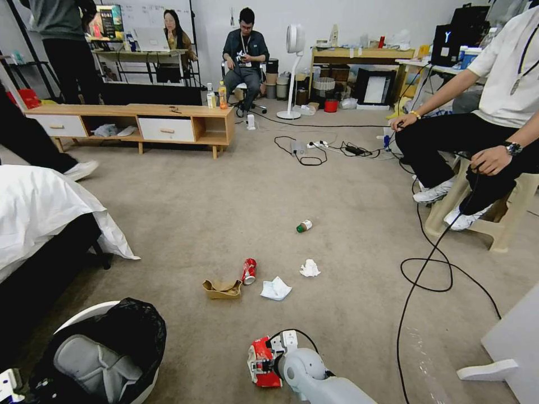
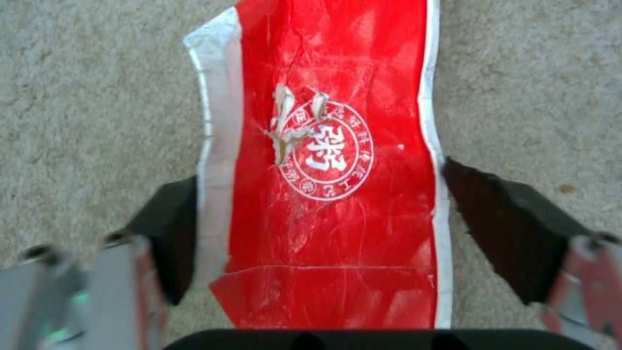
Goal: Pick up the trash bin and place the garbage on the floor into it.
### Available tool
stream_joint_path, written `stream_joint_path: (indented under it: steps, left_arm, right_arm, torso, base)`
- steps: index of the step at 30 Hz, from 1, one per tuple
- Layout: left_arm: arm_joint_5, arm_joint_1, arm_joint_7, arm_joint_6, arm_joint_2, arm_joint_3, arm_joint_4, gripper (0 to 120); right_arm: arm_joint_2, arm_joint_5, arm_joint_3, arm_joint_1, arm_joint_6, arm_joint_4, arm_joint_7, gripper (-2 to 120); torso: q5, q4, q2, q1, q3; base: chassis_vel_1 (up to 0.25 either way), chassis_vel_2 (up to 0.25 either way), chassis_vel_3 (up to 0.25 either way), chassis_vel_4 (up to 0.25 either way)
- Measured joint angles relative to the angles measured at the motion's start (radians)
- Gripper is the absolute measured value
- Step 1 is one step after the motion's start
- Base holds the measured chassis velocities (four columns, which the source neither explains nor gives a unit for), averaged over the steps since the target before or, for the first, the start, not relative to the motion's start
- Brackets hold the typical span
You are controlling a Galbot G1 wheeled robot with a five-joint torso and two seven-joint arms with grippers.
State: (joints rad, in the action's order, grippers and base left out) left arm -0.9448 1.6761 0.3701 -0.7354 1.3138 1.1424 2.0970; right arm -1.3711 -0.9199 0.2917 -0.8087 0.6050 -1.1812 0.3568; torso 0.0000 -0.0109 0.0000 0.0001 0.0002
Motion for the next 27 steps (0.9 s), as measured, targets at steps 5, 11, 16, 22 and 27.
stream_joint_path:
  steps: [5, 11, 16, 22, 27]
  left_arm:
    - [0.001, 0.0, 0.0, 0.0, 0.0, 0.0, 0.0, 1]
    - [0.003, -0.001, -0.001, 0.0, -0.001, 0.0, -0.002, 1]
    - [0.003, -0.003, -0.001, 0.0, -0.002, -0.001, -0.003, 1]
    - [0.003, -0.004, -0.001, 0.0, -0.004, -0.001, -0.003, 1]
    - [0.003, -0.004, -0.001, 0.0, -0.004, -0.001, -0.003, 1]
  right_arm:
    - [0.0, 0.005, 0.003, -0.002, -0.005, -0.001, 0.0, 67]
    - [0.002, 0.007, 0.002, -0.001, -0.009, -0.008, 0.0, 38]
    - [0.003, 0.009, 0.002, 0.0, -0.011, -0.008, 0.0, 23]
    - [0.004, 0.016, 0.004, 0.0, -0.022, -0.008, -0.007, 1]
    - [0.004, 0.018, 0.007, 0.002, -0.033, -0.006, -0.021, 0]
  torso:
    - [0.0, 0.0, 0.0, 0.0, 0.0]
    - [0.0, 0.0, 0.0, 0.0, 0.0]
    - [0.0, 0.0, 0.0, 0.0, 0.0]
    - [0.0, -0.0002, 0.0, 0.0, 0.0]
    - [0.0, -0.0001, 0.0, 0.0, 0.0]
  base:
    - [0.0, 0.0, 0.0, 0.0]
    - [0.0, 0.0, 0.0, 0.0]
    - [0.0, 0.0, 0.0, 0.0]
    - [0.0, 0.0, 0.0, 0.0]
    - [0.0, 0.0, 0.0, 0.0]
